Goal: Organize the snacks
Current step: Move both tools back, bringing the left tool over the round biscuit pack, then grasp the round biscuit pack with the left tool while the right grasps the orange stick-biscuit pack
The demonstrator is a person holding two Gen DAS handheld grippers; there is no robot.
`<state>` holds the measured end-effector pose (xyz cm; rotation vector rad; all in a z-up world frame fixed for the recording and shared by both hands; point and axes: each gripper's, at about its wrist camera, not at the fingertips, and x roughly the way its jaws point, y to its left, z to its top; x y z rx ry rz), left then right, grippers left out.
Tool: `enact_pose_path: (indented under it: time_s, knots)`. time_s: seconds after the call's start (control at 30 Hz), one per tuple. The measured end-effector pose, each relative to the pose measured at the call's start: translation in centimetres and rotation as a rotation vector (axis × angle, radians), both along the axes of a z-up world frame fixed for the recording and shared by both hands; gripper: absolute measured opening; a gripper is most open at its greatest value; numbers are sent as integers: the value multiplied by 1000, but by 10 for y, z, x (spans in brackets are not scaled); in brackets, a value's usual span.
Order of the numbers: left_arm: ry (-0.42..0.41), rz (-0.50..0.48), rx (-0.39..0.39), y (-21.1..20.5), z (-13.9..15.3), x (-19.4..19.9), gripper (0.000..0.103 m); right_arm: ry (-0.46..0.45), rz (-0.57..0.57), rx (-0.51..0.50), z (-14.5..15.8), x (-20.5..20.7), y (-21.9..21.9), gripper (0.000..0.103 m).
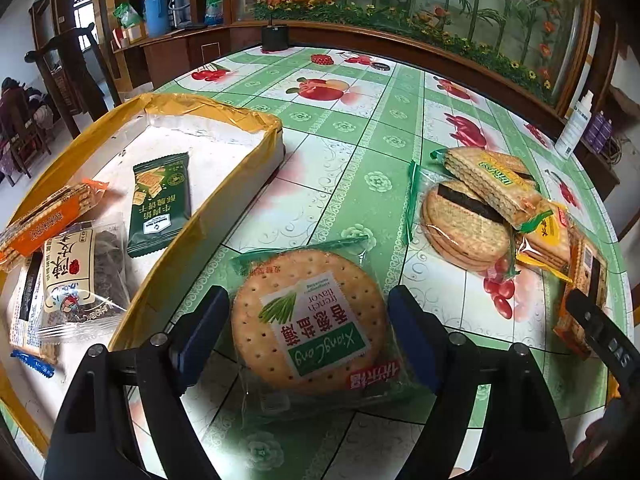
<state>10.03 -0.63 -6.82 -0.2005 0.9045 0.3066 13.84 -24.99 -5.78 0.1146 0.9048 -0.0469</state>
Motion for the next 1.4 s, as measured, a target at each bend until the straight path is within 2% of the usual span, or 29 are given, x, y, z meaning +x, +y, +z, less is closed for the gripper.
enact_pose_path:
  time_s: [0.27,0.43,0.63,0.8,1.4]
  knots:
    - [41,-7,23,-6,-8,10,83,20,-7,-46,-8,10,9,88]
    - [35,-21,24,-9,-8,10,83,26,7,-49,-11,12,10,83]
    - [30,-104,41,-18,-7,11,83,27,24,-53,-12,12,11,80]
    - [18,-149,58,-25,-5,10,77,20,39,-59,-10,10,13,66]
    - [-13,-231,75,-29,0,-7,76,16,76,16,-5,-15,7,60]
